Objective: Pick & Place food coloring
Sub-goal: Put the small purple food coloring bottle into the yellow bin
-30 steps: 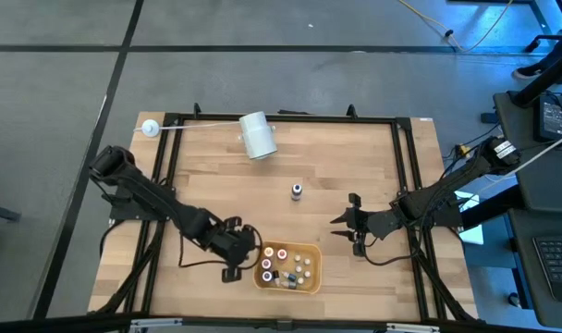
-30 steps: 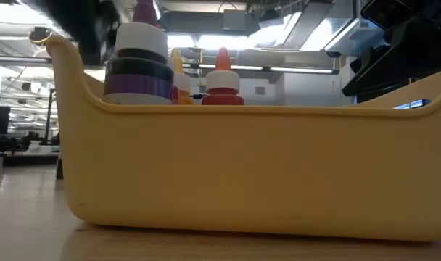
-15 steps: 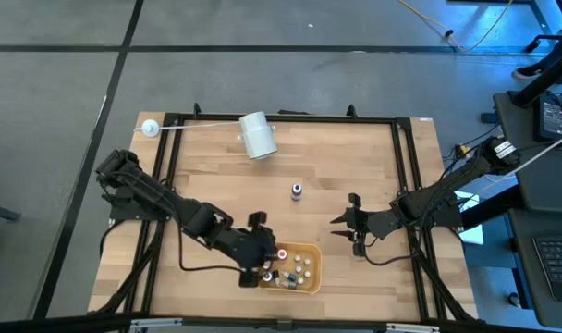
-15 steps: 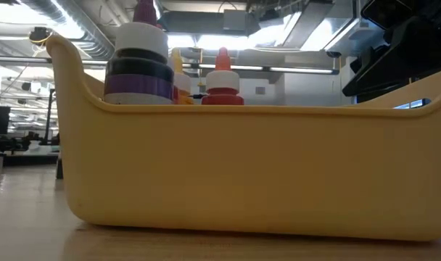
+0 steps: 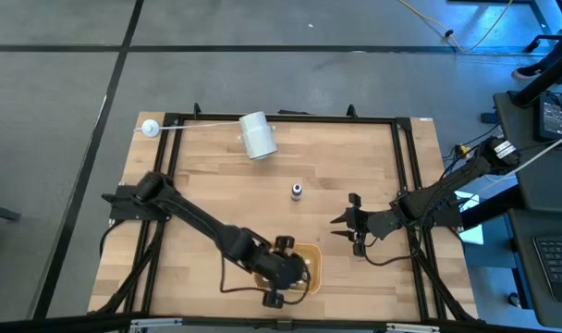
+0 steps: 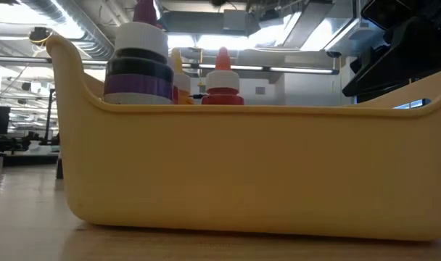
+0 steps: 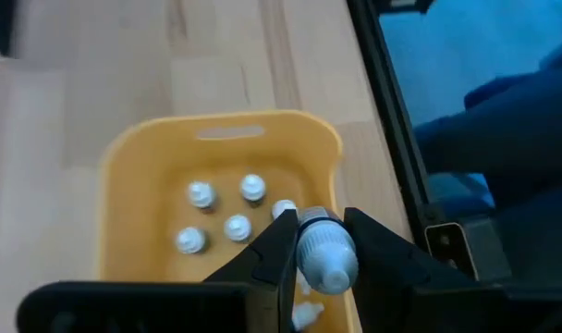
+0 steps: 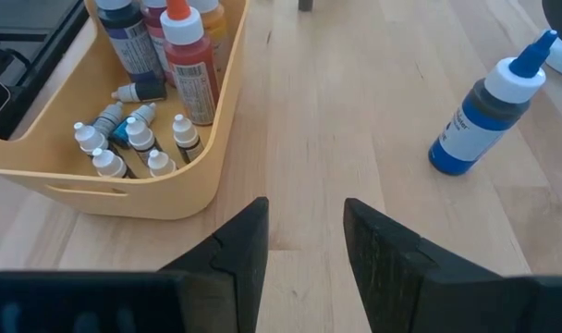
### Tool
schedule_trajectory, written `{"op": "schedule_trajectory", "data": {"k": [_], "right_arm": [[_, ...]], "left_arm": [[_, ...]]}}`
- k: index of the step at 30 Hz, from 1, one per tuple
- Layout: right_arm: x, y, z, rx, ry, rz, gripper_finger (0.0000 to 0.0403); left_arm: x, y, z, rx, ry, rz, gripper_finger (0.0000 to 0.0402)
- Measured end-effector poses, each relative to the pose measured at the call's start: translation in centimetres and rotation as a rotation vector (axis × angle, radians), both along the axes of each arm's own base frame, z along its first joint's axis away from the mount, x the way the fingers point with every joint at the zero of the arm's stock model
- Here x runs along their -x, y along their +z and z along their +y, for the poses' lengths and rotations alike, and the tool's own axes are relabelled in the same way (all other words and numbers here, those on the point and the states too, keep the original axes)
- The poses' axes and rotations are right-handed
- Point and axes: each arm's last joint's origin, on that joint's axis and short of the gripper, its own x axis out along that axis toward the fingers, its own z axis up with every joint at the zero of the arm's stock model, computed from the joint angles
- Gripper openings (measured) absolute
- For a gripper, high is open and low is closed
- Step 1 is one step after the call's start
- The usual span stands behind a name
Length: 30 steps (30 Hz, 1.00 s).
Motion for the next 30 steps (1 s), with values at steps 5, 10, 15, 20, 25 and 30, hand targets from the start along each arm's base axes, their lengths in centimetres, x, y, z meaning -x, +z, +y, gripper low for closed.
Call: {"op": "schedule_trajectory", "data": {"k": [5, 10, 15, 20, 25, 30], "right_arm": [[0.0, 0.0, 0.0, -0.004, -0.002, 0.0, 0.0145], [0.0, 0.0, 0.0, -0.006, -0.003, -0.001, 0.0145], [0.0, 0.0, 0.0, -0.005, -0.002, -0.001, 0.0145], [0.0, 0.0, 0.0, -0.005, -0.003, -0.001, 0.0145], [0.0, 0.0, 0.0, -0.006, -0.003, -0.001, 0.0145], [0.0, 0.0, 0.0, -0.006, -0.003, -0.001, 0.0145]], "left_arm": [[-0.8, -3.4, -1.0, -0.021, -0.022, 0.078, 0.0073], [-1.2, -5.3, -1.5, -0.022, -0.038, 0.12, 0.0081], [-1.2, -6.2, -1.8, -0.034, -0.045, 0.141, 0.0091], [-1.2, -6.3, -1.8, -0.034, -0.046, 0.142, 0.0092], [-1.3, -6.3, -1.8, -0.043, -0.036, 0.13, 0.009], [-1.3, -6.6, -1.7, -0.044, -0.034, 0.129, 0.009]]}}
